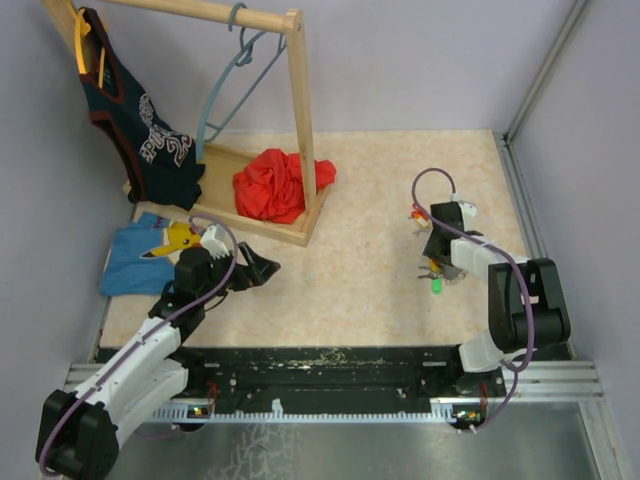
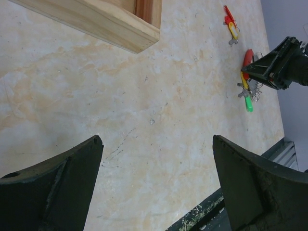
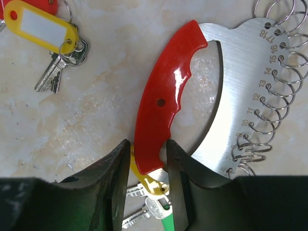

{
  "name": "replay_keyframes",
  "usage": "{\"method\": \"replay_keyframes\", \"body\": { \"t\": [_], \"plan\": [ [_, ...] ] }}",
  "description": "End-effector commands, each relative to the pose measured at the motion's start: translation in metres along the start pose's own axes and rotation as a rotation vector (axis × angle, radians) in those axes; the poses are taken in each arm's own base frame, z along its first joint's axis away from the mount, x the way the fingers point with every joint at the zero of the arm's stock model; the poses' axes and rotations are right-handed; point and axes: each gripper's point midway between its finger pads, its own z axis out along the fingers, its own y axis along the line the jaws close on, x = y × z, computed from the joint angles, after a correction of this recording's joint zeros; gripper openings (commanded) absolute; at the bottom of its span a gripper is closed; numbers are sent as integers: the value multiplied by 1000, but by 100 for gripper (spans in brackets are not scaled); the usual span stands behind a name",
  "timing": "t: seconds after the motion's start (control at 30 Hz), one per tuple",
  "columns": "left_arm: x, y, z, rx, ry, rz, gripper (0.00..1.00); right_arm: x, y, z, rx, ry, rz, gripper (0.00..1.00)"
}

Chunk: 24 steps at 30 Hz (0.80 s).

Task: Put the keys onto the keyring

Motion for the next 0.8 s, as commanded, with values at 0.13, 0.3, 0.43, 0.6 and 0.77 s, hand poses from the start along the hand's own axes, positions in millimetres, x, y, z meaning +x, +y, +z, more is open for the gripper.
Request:
{"method": "replay_keyframes", "body": {
  "t": [0.13, 0.3, 0.43, 0.6, 0.77],
  "plan": [
    [10, -18, 8, 96, 63, -27, 100, 12, 32, -24, -80, -39, -81, 29],
    [20, -30, 15, 145, 111, -61, 100, 29, 61, -53, -216, -67, -121, 18],
    [27, -41, 21, 175, 145, -72, 100, 40, 91, -80, -342, -99, -170, 14],
    [30, -57, 30, 224, 170, -92, 100, 50, 139, -120, -559, -150, -221, 10],
    [27, -72, 38, 270, 181, -108, 97, 60, 171, -151, -721, -228, -269, 9]
  ]
}}
